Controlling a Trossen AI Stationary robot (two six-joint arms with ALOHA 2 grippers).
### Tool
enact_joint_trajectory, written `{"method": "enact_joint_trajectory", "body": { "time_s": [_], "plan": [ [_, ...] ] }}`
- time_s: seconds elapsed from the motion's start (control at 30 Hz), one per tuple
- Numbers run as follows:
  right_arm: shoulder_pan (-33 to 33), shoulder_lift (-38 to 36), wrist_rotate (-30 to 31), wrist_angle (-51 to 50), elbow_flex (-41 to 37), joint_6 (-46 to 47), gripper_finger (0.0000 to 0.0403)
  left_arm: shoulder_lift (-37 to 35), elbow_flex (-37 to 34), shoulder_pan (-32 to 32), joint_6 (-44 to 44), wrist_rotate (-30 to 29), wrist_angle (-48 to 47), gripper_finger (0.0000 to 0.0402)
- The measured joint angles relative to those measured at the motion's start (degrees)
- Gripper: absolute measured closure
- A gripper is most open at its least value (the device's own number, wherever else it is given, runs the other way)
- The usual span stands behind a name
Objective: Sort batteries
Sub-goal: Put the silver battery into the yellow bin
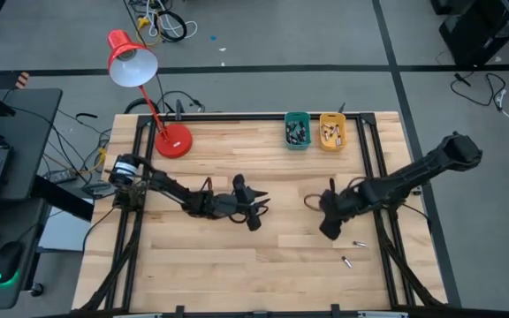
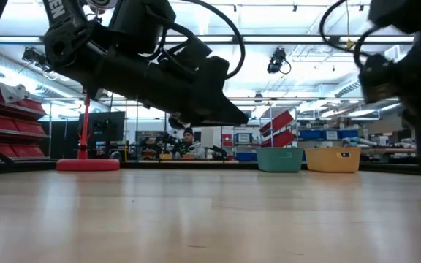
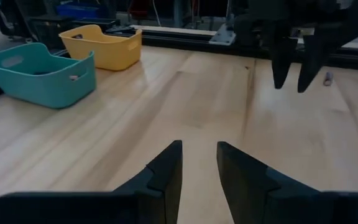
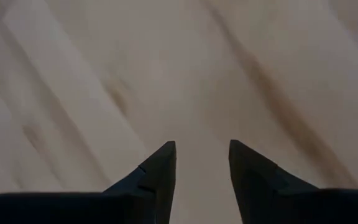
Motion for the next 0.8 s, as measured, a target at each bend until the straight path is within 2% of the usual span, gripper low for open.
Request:
{"method": "enact_joint_trajectory", "body": {
  "time_s": [0.17,0.27,0.5,0.8],
  "plan": [
    [7.6,3.96,2.65,-10.64,7.08,7.44,0.0287,0.0,0.0,-0.75,-2.11,0.03,1.92,0.0287],
    [12.04,6.72,1.68,-16.06,9.79,9.45,0.0294,0.02,0.0,-0.76,-3.12,0.01,3.5,0.0287],
    [21.31,14.33,-7.04,-16.57,9.98,6.87,0.0291,0.0,0.02,-0.83,-3.05,5.24,6.28,0.0287],
    [26.17,19.3,-9.23,-17.34,9.99,8.09,0.0283,0.02,0.02,-1.1,-3.14,5.21,6.14,0.0287]
  ]
}}
